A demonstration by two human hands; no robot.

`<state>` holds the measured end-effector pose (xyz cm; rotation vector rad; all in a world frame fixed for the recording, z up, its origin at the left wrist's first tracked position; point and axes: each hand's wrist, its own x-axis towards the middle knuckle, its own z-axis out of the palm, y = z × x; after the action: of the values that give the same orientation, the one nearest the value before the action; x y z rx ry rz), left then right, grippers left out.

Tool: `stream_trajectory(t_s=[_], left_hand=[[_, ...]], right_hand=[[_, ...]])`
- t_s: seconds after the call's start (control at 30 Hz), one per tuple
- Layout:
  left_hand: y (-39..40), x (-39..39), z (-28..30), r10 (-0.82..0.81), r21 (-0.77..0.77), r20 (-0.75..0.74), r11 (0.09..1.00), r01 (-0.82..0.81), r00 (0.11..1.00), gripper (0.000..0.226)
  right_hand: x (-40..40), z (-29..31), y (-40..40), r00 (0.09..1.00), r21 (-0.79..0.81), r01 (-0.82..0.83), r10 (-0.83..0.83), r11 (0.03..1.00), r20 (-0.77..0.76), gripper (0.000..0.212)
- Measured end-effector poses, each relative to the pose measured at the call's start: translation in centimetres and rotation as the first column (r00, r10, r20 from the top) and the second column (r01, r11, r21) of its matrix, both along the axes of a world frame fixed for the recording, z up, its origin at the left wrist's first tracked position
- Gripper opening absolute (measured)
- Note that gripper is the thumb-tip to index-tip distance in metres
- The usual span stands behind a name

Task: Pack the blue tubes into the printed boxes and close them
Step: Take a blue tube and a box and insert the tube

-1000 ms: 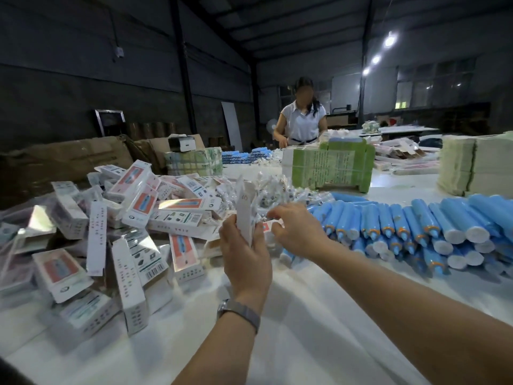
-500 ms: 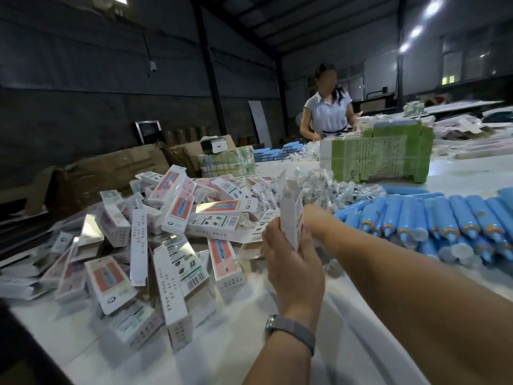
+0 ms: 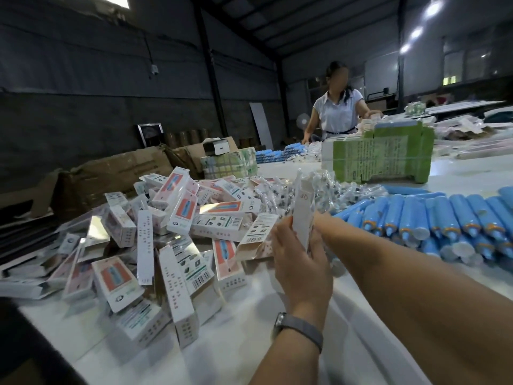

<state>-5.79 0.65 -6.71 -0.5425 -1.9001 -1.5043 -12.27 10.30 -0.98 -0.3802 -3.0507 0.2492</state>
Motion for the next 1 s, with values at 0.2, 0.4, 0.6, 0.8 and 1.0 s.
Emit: stream_trajectory(t_s=[0.2, 0.4, 0.6, 0.8, 1.0], left_hand=[[-0.1, -0.1, 0.0, -0.012, -0.010, 0.023, 1.000, 0.013, 1.000, 0.033], [-0.2, -0.1, 0.1, -0.014, 0.012, 0.003, 1.000, 0.014, 1.000, 0.032], [-0.1, 0.0, 0.2, -0.036, 0.045, 0.025, 0.998, 0.035, 0.999, 0.031], [0.3, 0.6, 0.4, -0.104, 0.105, 0.039, 0.989, 0.100, 0.994, 0.028], [0.6, 2.0, 0.5, -0.200, 0.051, -0.059, 0.978, 0.203, 0.978, 0.026]], right_hand=[[-1.0, -0.6, 0.3, 0.956, -0.286, -0.050, -0.037, 0.957, -0.292, 0.040], [-0.1, 0.8, 0.6, 0.890, -0.331, -0.089, -0.074, 0.939, -0.451, 0.040], [4.0, 3.7, 2.1, 0.836, -0.459, -0.213, -0.082, 0.863, -0.543, 0.023], [12.8, 6.2, 2.4, 0.589, -0.504, -0.514, -0.141, 0.694, -0.795, 0.015], [17.9, 6.6, 1.9, 0.468, -0.431, -0.580, -0.151, 0.691, -0.871, 0.014]])
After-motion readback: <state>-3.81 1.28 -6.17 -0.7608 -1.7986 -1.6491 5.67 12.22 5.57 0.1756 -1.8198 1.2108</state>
